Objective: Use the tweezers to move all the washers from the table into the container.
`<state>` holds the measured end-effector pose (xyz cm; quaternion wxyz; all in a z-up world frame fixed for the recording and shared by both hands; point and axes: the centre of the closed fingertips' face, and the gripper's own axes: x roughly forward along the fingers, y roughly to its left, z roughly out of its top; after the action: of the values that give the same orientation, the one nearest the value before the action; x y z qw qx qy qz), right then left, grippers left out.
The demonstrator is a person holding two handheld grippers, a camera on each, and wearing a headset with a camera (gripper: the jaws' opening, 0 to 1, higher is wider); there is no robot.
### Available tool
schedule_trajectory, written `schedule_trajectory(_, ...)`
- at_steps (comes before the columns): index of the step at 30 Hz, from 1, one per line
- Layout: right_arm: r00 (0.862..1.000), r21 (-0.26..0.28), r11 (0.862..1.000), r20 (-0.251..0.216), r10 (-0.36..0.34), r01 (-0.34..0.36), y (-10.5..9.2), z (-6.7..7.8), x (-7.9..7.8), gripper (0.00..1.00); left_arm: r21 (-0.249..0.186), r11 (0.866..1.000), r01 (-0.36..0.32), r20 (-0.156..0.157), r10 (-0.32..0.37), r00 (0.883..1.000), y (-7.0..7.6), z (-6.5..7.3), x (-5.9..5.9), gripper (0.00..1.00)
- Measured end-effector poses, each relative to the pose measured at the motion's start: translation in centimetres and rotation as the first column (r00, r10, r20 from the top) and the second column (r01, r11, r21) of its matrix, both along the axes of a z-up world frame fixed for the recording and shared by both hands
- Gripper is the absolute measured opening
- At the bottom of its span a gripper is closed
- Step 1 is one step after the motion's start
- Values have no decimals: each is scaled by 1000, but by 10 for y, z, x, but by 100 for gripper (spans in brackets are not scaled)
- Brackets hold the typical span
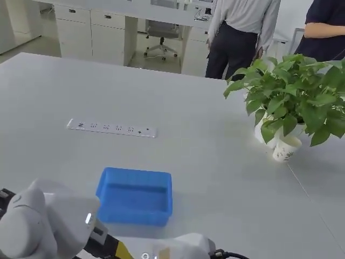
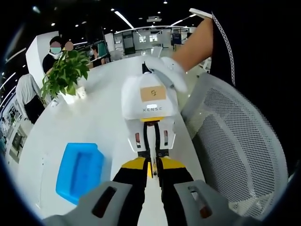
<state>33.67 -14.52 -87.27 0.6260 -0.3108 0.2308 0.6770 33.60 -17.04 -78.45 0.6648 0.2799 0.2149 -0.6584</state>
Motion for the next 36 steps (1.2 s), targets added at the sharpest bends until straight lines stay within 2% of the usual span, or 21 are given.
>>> schedule_trajectory(6, 1000, 0, 1000, -4, -4, 4, 0, 0, 0, 8, -7, 1000, 5, -2, -5, 1000, -1, -3, -2, 9)
schedule_trajectory(8, 1000, 0, 1000, -4, -3, 3, 0, 0, 0, 8, -16, 1000, 3, 14, -3, 1000, -2, -3, 0, 6)
schedule_trajectory(12, 1000, 1, 1000, -7, -15, 15, 0, 0, 1, 8, -22, 1000, 18, 37, -17, 999, -3, -2, 0, 6)
schedule_trajectory(18, 999, -1, 1000, -23, -26, 26, 0, 0, -1, 8, -23, 1000, 5, 19, -4, 1000, 0, -2, -1, 5)
schedule_trajectory(23, 999, 18, 999, -1, -37, 37, 3, 6, 3, 9, -29, 1000, -2, 18, 3, 1000, 3, 3, 0, 5)
schedule_trajectory(27, 999, 41, 998, -1, -52, 52, 6, 10, 6, 10, -31, 999, -10, 18, 10, 1000, 5, 7, 4, 5)
schedule_trajectory(36, 997, 59, 996, 21, -69, 68, 6, 13, 12, 11, -38, 999, -4, 18, 5, 1000, 4, 9, 8, 5)
